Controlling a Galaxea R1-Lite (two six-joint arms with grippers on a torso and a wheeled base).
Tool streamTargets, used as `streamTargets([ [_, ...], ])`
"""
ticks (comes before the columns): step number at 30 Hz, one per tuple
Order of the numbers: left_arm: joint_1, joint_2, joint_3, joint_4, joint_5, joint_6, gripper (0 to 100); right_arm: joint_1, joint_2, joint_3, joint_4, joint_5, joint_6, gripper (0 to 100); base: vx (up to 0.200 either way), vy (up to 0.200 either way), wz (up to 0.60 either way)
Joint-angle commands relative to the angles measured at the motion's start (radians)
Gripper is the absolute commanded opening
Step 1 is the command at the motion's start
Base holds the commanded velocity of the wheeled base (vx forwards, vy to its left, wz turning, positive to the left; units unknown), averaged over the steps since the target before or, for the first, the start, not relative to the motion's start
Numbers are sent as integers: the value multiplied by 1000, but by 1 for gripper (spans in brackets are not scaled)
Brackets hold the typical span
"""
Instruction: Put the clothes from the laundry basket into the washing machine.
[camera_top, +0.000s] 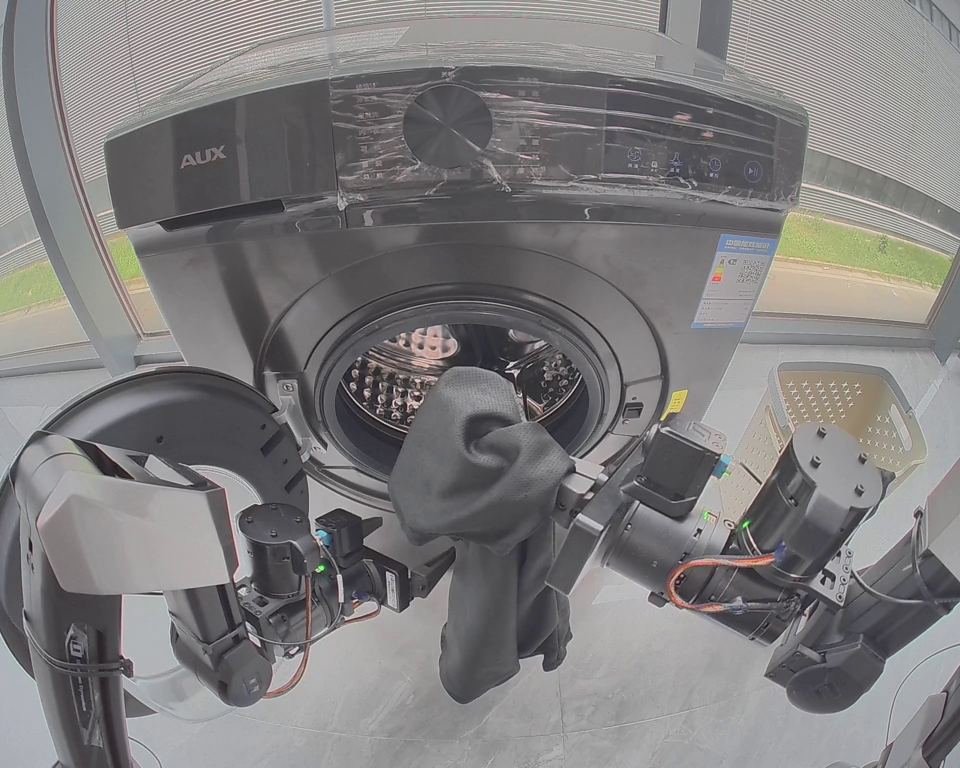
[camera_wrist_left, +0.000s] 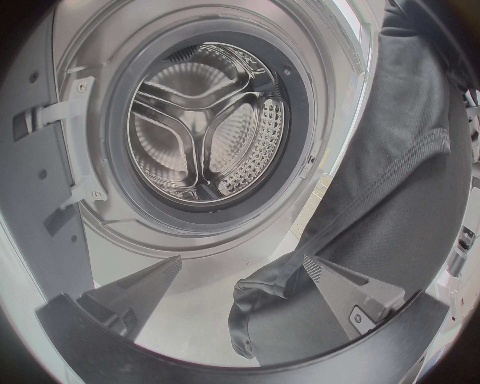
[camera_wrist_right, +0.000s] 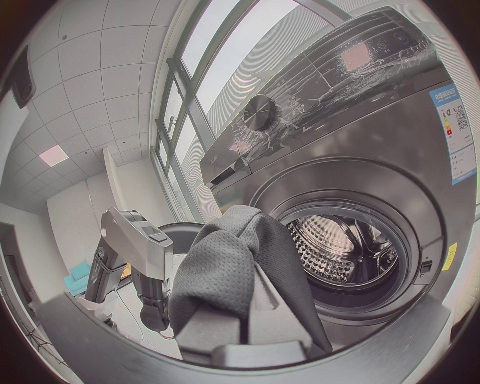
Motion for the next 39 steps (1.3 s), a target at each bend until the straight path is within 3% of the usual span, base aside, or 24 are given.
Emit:
streamTargets([
  [1, -51, 19, 3, -1, -5, -8, 100, -2, 3, -2, 0, 1, 0, 0, 0, 0, 0],
  [19, -171, -6, 97, -4, -8, -11, 100, -39, 26, -45, 7, 24, 0, 0, 0, 0, 0],
  [34, -71, 104, 38, -2, -1, 1, 100, -25, 18, -34, 5, 24, 0, 0, 0, 0, 0],
  [39, -37, 198, -63, -2, -4, 4, 100, -24, 14, -28, 2, 24, 0, 0, 0, 0, 0],
])
